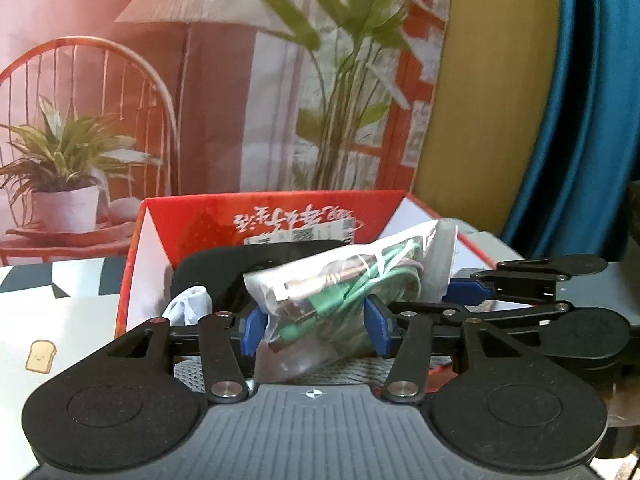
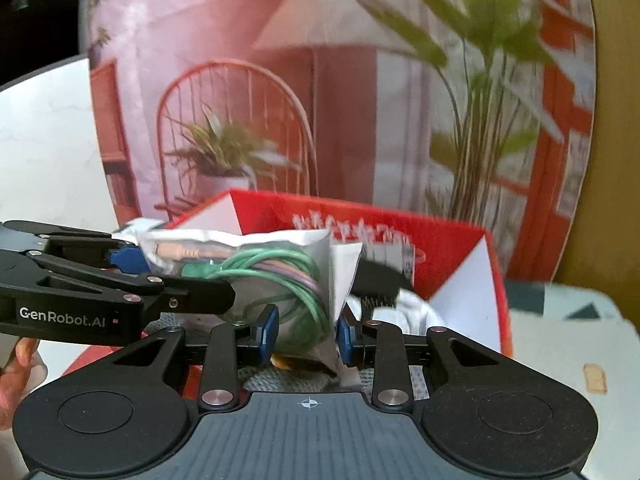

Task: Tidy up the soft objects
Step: 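Lower the cable bag into the red box and open both tools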

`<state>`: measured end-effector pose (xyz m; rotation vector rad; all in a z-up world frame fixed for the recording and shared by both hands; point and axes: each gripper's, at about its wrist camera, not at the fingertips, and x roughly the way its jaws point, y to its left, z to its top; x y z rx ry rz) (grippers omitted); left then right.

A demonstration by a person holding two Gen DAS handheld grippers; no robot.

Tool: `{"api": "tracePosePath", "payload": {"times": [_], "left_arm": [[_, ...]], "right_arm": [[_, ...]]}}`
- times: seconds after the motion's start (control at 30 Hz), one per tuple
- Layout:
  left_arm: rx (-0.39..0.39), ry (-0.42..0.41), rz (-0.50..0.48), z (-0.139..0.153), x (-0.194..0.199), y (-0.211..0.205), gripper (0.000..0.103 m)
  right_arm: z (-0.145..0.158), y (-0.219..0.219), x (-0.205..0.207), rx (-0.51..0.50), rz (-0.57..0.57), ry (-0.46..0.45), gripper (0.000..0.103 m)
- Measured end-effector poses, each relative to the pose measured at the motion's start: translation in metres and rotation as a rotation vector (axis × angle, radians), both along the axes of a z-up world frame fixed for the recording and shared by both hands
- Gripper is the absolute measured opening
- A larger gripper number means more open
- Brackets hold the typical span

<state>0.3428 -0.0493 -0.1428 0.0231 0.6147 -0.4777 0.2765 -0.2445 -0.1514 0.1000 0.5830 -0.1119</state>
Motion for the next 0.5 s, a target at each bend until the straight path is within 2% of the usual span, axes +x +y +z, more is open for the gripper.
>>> {"api": "tracePosePath", "payload": {"times": [0.13, 0.2, 0.33, 0.43, 0.5], "left_arm": [[0.039, 0.015, 0.041, 0.0, 0.01, -0.001, 0.059], [0.051, 0.011, 0.067, 0.002, 0.011, 0.002, 0.071], [0.047, -0.009, 0.101, 0.007, 0.011, 0.012, 0.075], [0.053, -0.017, 0.116, 0.011, 0.01, 0.015, 0.08], [0.052, -0.029, 0.124, 0.015, 0.008, 0.017, 0.092]], "right_arm": [[-0.006, -0.007, 0.013, 0.021, -0.02, 0.049, 0.027], [-0.008, -0.013, 0.02, 0.041, -0.048, 0.075, 0.025], [-0.016, -0.026, 0.03, 0.095, -0.109, 0.128, 0.025], [-0.021, -0.028, 0.034, 0.097, -0.134, 0.151, 0.024], [-0.02, -0.027, 0.035, 0.093, -0.14, 0.15, 0.026]]}}
